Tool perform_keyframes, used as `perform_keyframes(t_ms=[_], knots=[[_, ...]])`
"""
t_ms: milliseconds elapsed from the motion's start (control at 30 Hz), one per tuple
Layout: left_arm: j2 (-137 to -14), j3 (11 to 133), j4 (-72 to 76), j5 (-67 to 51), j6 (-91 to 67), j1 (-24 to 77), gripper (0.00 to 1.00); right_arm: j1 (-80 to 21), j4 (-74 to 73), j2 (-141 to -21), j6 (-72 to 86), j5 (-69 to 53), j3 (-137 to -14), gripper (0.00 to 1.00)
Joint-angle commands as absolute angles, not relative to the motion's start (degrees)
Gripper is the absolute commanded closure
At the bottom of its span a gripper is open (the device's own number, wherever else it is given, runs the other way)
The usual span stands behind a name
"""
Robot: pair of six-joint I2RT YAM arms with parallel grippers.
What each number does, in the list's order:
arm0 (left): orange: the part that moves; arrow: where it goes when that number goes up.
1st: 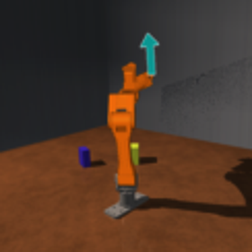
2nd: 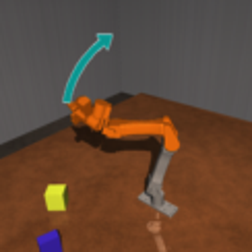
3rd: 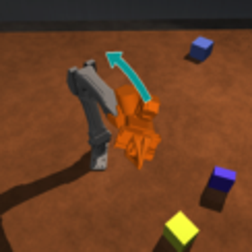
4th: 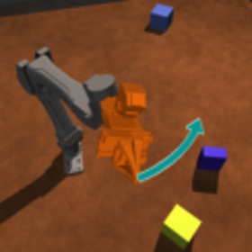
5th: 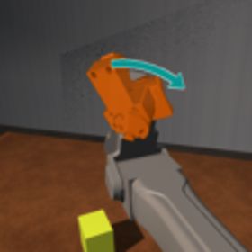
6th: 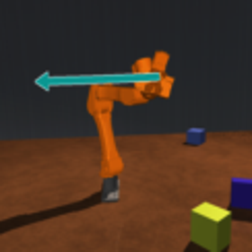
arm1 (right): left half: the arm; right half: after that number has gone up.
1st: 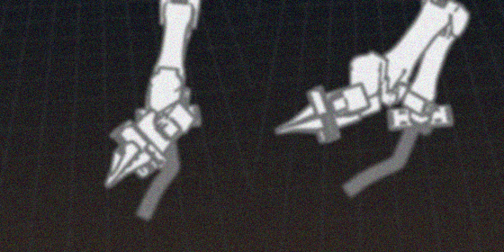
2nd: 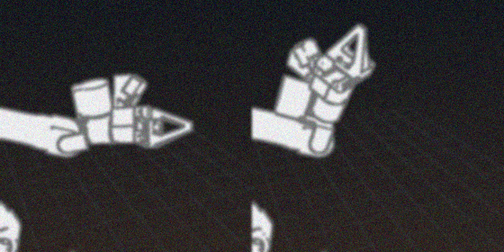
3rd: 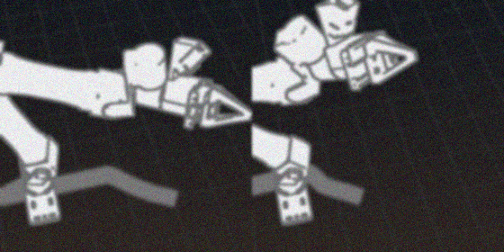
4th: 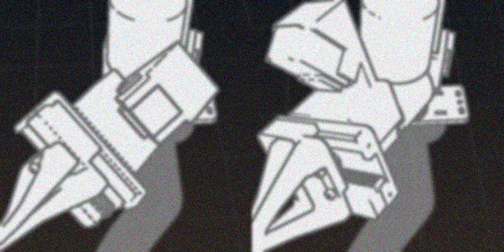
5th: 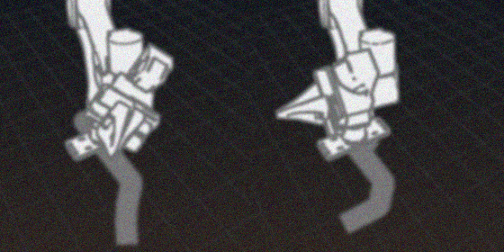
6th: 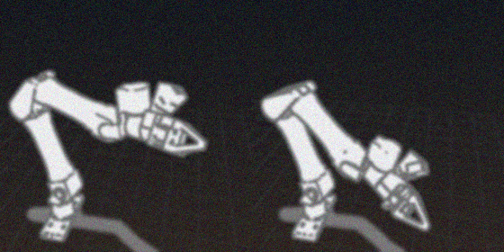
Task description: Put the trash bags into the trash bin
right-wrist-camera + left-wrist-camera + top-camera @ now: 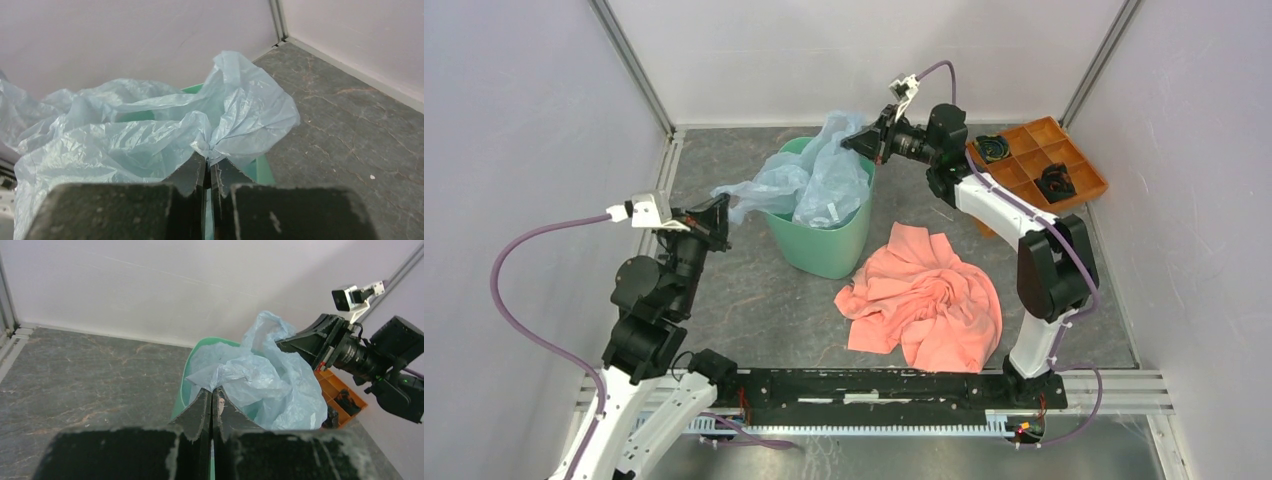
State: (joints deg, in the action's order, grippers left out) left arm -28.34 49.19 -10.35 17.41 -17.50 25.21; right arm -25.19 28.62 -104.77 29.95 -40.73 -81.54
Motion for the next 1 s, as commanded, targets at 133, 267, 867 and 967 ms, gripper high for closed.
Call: perform_keyframes(t_ms=[133, 267, 867, 967], knots=[[-22.7, 45.5, -6.4, 10.1, -13.1, 25.2, 0.98, -24.9, 14.8, -101.2, 11.8, -43.9, -87.6, 0.9], [-18.8, 42.0, -7.9, 9.1, -10.3, 25.1, 0.98, -23.8, 7.7, -102.9, 9.0, -39.9, -91.2, 0.89], [-15.7, 36.4, -19.6, 3.9, -26.5, 25.1, 0.98, -21.8, 13.8, -107.9, 18.3, -40.7, -93.0, 0.86], [-17.2, 33.7, -20.4, 2.8, -33.3, 25.1, 0.98, -21.8, 13.3, -108.0, 17.5, -39.2, -93.2, 0.84]])
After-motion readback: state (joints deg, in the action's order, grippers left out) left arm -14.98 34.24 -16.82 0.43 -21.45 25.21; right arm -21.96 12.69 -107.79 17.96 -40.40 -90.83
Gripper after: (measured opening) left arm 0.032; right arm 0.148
